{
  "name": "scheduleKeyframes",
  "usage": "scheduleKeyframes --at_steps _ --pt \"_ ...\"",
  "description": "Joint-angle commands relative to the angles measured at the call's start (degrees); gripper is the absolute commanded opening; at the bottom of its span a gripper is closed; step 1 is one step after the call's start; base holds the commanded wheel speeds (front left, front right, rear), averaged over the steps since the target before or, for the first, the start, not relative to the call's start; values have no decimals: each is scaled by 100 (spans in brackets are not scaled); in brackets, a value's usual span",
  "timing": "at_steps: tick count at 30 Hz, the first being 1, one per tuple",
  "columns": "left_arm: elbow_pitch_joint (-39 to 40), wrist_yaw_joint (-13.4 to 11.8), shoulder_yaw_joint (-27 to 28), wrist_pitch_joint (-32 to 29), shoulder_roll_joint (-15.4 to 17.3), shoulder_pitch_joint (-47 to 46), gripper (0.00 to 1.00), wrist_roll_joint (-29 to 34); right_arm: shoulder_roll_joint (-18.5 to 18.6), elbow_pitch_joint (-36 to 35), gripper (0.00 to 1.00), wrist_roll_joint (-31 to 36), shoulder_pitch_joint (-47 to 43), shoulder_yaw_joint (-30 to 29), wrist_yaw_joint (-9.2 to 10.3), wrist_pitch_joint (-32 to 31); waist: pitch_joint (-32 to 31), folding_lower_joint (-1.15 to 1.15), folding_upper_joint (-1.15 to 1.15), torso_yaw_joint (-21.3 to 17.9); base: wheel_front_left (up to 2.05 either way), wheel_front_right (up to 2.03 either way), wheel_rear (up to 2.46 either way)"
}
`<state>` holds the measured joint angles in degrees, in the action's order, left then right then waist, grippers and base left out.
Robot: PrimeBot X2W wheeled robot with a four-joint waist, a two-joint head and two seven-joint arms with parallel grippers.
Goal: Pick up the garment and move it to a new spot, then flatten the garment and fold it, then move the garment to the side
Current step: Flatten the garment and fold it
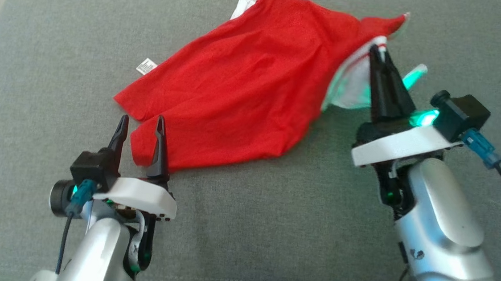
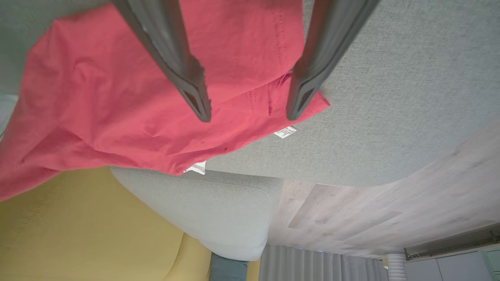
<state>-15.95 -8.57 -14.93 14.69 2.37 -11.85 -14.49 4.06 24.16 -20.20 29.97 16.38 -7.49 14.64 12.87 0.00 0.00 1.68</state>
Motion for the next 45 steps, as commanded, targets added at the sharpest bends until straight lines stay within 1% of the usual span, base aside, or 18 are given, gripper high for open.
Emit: scheduleKeyframes --at_steps 1,4,7,9,10,13,15,18,19,20,21,23,26,30,37,42,45 --pt "166 -15 125 31 51 -25 100 -28 -100 -274 0 -166 60 169 0 36 -36 0 0 9 0 0 0" --pt "181 -18 116 31 51 32 100 -48 -106 -314 0 -355 69 189 0 36 -58 0 0 36 0 0 0" --pt "178 -9 81 31 51 73 100 -52 -94 -49 0 -376 108 -149 0 36 -44 0 0 94 0 0 0" --pt "171 -1 49 31 51 77 100 -57 -9 239 0 -242 156 -490 0 36 -21 0 0 147 0 0 0" --pt "171 -1 49 31 51 77 100 -57 -9 239 0 -242 156 -490 0 36 -21 0 0 147 0 0 0" --pt "163 0 8 31 51 56 100 -59 173 793 0 133 277 -1048 0 36 28 0 0 220 0 0 0" --pt "162 5 -24 31 51 29 100 -56 320 1124 0 508 380 -1399 0 36 78 0 0 267 0 0 0" --pt "162 -2 -60 31 51 -9 100 -42 426 1502 0 985 506 -1898 0 36 129 0 0 303 0 0 0" --pt "157 -1 -70 31 51 -17 100 -28 449 1593 22 1140 552 -2061 0 36 141 0 0 306 0 0 0" --pt "150 2 -76 31 51 -24 100 -8 469 1650 68 1306 597 -2227 0 36 147 0 0 301 0 0 0" --pt "142 6 -78 31 51 -28 100 6 459 1703 100 1454 631 -2387 0 36 147 0 0 292 0 0 0" --pt "117 16 -75 31 51 -31 100 36 408 1728 100 1710 689 -2642 0 36 131 0 0 254 0 0 0" --pt "78 25 -70 31 51 -25 100 50 270 1644 100 1953 662 -2782 0 36 65 0 0 187 0 0 0" --pt "41 44 -69 31 51 26 100 59 101 1258 100 2024 341 -2596 0 36 -73 0 0 91 0 0 0" --pt "-5 53 4 31 51 217 100 83 -58 442 100 1880 -622 -2037 0 36 -317 0 0 -94 0 0 0" --pt "-109 57 40 31 51 348 100 44 -103 143 100 1720 -1188 -1766 0 36 -409 0 0 -223 0 0 0" --pt "-239 79 59 31 51 386 100 -32 -113 51 100 1622 -1364 -1642 0 36 -394 0 0 -320 0 0 0"
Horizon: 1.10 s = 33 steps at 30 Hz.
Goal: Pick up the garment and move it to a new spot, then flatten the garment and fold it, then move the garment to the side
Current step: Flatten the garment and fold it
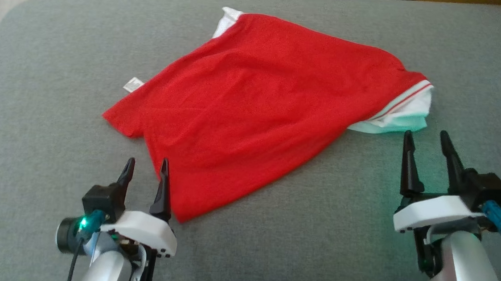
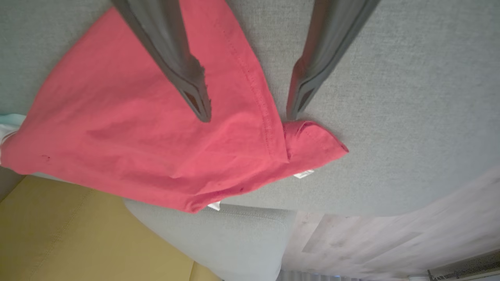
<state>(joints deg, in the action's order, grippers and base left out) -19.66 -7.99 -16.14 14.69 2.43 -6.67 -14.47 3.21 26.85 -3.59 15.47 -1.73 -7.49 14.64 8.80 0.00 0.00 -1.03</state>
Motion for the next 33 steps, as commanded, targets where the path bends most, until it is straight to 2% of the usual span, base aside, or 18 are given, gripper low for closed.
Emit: scheduleKeyframes --at_steps 1,6,14,19,20,21,22,23,24,33 --pt "91 37 187 31 44 -134 100 -64 -30 -235 100 -113 53 212 0 36 26 0 0 -87 0 0 0" --pt "-403 185 105 31 44 -251 100 -419 -32 -351 100 -265 78 361 0 36 161 0 0 -282 0 0 0" --pt "-942 177 -45 31 44 -443 100 -734 -33 -375 100 -269 146 328 0 36 202 0 0 -383 0 0 0" --pt "-1091 260 -156 31 44 -542 100 -898 -33 -392 100 -283 138 317 0 36 224 0 0 -388 0 0 0" --pt "-1080 271 -173 31 44 -565 94 -886 -33 -393 100 -290 149 314 0 36 234 0 0 -386 0 0 0" --pt "-1071 272 -191 31 44 -583 67 -881 -33 -392 100 -298 160 316 0 36 240 0 0 -385 0 0 0" --pt "-1055 276 -203 31 44 -594 44 -899 -33 -387 100 -309 166 320 0 36 243 0 0 -384 0 0 0" --pt "-1039 276 -208 31 44 -603 15 -905 -33 -367 100 -340 171 321 0 36 247 0 0 -384 0 0 0" --pt "-1006 275 -201 31 44 -622 0 -867 -33 -351 100 -357 182 318 0 36 253 0 0 -383 0 0 0" --pt "-98 225 124 31 44 -847 0 -449 -33 -293 100 -405 231 298 0 36 307 0 0 -356 0 0 0"
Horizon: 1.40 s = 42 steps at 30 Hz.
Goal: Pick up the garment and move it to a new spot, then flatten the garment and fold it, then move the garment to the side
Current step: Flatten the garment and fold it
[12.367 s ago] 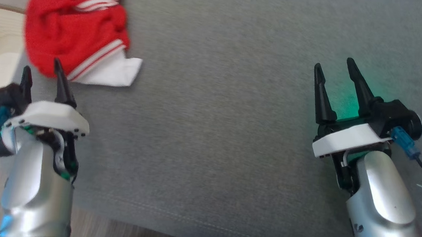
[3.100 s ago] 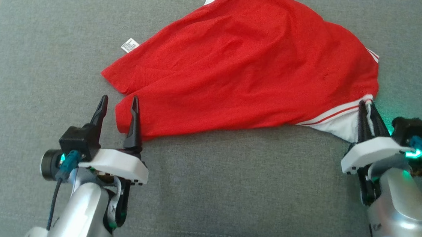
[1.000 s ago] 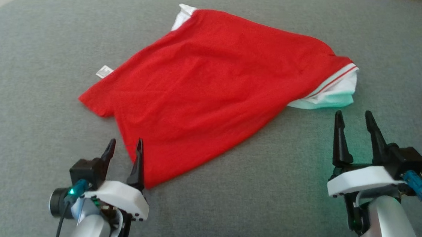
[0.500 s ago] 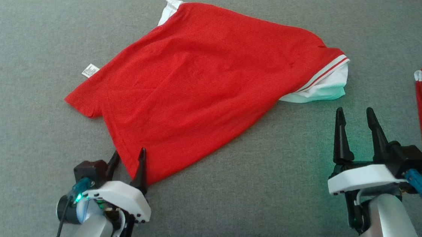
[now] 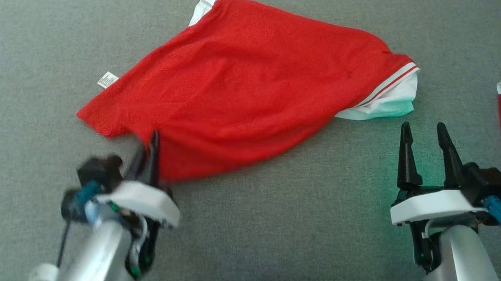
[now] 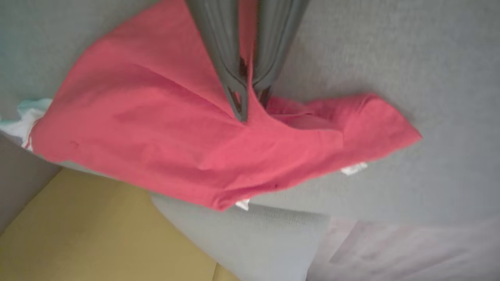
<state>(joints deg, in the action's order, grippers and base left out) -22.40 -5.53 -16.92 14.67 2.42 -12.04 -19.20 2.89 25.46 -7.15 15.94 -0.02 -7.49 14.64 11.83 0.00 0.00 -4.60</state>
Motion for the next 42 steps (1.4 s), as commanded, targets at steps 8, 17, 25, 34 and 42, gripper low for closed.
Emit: scheduleKeyframes --at_steps 8,17,25,34,42 --pt "151 300 819 33 426 -1394 0 883 -1 -269 100 -172 369 290 0 36 264 0 0 -118 0 0 0" --pt "-1045 550 1171 33 858 -2522 0 986 -2 -459 100 -383 570 489 0 36 615 0 0 -370 0 0 0" --pt "-1629 550 1259 33 912 -3026 40 1076 -2 -561 100 -460 650 546 0 36 789 0 0 -493 0 0 0" --pt "-851 232 1588 33 518 -2380 100 1159 -2 -495 100 -497 546 490 0 36 580 0 0 -419 0 0 0" --pt "66 157 1477 33 115 -1120 100 1264 -2 -282 100 -418 256 397 0 36 164 0 0 -177 0 0 0"
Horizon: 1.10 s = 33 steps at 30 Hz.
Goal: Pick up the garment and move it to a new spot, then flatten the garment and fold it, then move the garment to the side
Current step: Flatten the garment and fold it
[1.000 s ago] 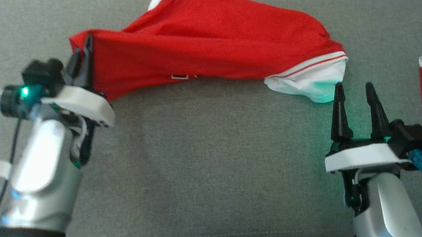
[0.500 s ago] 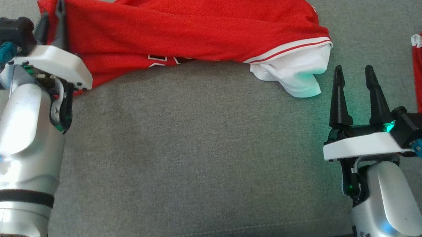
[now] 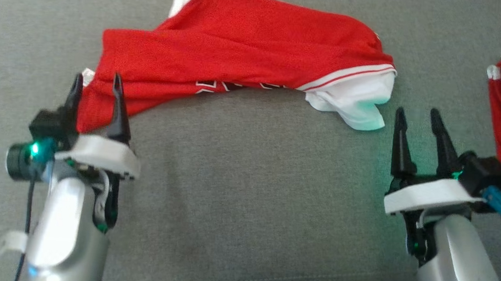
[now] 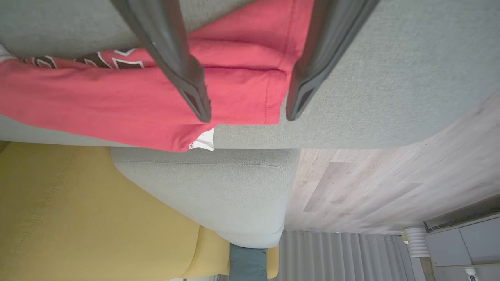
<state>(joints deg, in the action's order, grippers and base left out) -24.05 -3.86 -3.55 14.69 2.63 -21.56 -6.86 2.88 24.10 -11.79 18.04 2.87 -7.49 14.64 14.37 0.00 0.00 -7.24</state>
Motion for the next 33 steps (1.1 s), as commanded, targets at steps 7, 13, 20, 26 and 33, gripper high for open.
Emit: scheduleKeyframes --at_steps 7,13,20,26,33 --pt "722 -201 -178 31 29 636 100 -265 -1 195 100 195 -154 -19 0 36 -272 0 0 299 0 0 0" --pt "834 -351 -631 31 26 924 100 -497 -1 597 100 469 -115 -314 0 36 -207 0 0 536 0 0 0" --pt "850 -406 -849 31 26 895 100 -544 -1 1154 100 769 123 -727 0 36 -83 0 0 778 0 0 0" --pt "882 -409 -883 31 25 832 100 -524 -1 1303 100 780 325 -1089 0 36 -9 0 0 856 0 0 0" --pt "883 -383 -919 31 25 862 100 -483 -1 1583 100 982 475 -1159 0 36 43 0 0 893 0 0 0"
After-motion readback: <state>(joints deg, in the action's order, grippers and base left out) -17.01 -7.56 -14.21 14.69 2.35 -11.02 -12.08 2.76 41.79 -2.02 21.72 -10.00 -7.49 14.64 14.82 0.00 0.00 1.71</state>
